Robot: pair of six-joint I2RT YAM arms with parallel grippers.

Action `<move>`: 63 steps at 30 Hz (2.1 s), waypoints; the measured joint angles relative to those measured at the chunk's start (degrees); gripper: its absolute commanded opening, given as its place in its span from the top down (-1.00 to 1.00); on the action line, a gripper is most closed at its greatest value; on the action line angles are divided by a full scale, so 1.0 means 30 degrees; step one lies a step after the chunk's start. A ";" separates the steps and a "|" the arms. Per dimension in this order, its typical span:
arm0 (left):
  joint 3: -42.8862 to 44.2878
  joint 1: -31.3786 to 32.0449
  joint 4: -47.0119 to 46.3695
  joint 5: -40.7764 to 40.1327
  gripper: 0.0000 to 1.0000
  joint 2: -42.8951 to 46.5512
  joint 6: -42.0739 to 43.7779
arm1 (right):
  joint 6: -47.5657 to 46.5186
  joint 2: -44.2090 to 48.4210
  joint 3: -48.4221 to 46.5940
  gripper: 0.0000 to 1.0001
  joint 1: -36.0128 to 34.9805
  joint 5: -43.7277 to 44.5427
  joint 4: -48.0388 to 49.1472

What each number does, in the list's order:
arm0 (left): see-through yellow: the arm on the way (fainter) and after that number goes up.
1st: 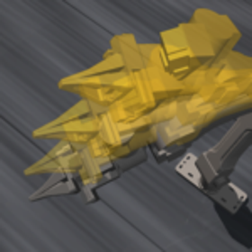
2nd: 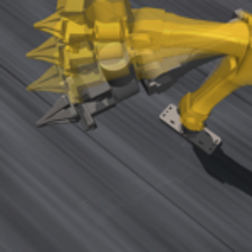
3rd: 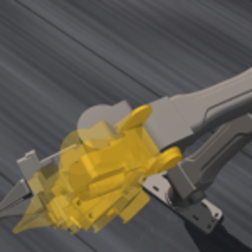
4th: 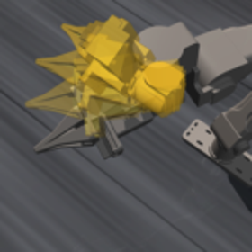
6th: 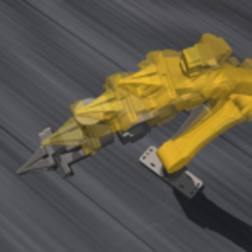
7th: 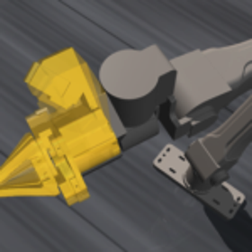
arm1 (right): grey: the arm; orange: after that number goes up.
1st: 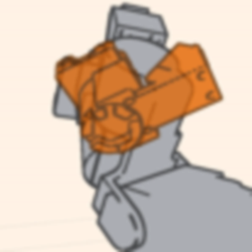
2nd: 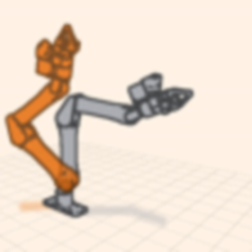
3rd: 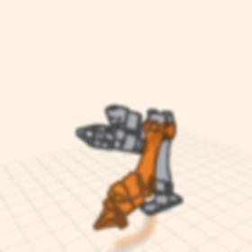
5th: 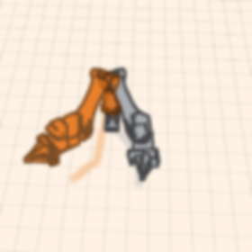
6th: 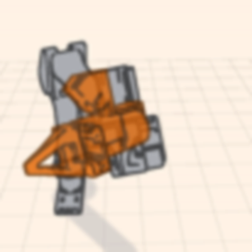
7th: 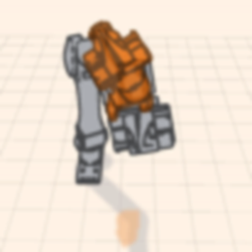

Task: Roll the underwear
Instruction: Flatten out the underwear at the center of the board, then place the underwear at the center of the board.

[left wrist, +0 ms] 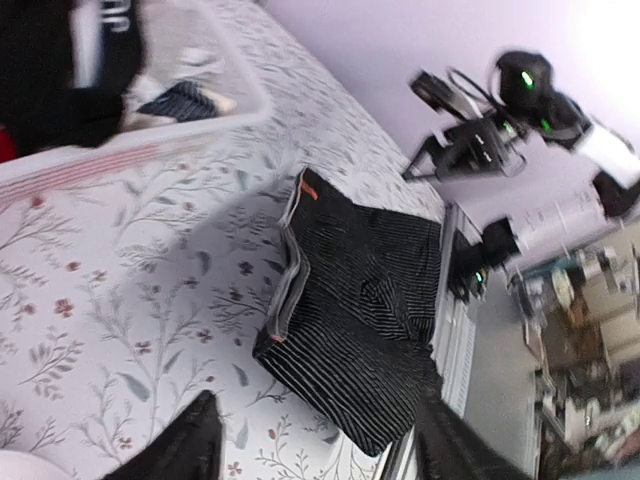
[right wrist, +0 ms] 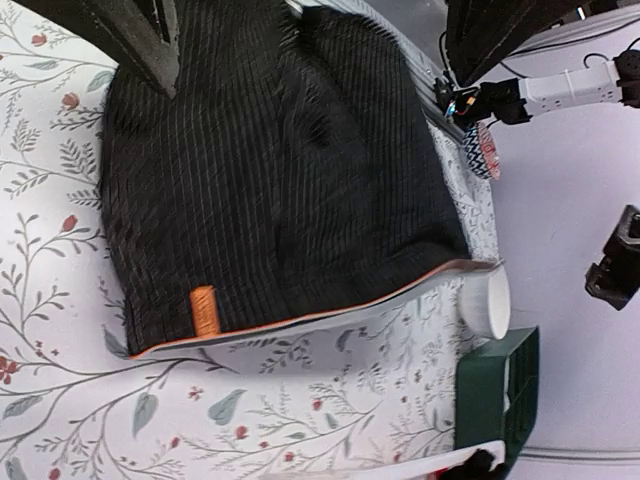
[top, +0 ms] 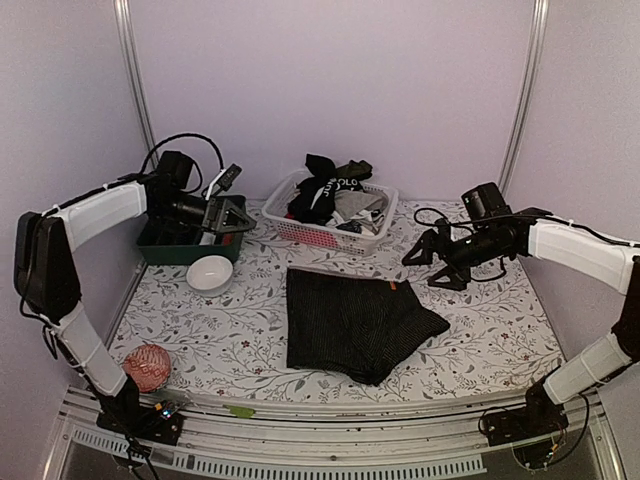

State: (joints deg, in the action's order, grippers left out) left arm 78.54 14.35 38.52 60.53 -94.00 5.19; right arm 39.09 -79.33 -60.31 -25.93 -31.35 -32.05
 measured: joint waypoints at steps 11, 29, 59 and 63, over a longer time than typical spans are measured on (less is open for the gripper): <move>-0.1989 -0.0408 -0.2186 -0.6018 -0.21 -0.0022 0.0984 | -0.0634 -0.0240 0.1617 -0.51 0.0313 0.1166 0.0080; -0.4612 1.0185 -0.2586 -0.8743 0.19 -0.2652 0.8014 | -0.3330 -0.6484 0.2346 0.36 -0.0364 0.1173 0.2120; -0.3796 0.4459 -0.2747 -1.5176 0.45 -0.3825 0.8692 | -0.2987 -0.5319 0.1188 0.35 -0.6411 -0.4299 0.1909; -0.3796 0.5421 -0.2317 -1.4280 0.44 -0.2732 0.8313 | -0.3242 -0.4743 0.0532 0.40 -0.4095 -0.3439 0.1902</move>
State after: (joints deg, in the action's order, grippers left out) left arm 67.16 30.61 31.57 17.69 -102.19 30.13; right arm 29.36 -93.56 -58.72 -38.22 -41.67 -26.35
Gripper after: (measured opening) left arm 0.280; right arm 0.315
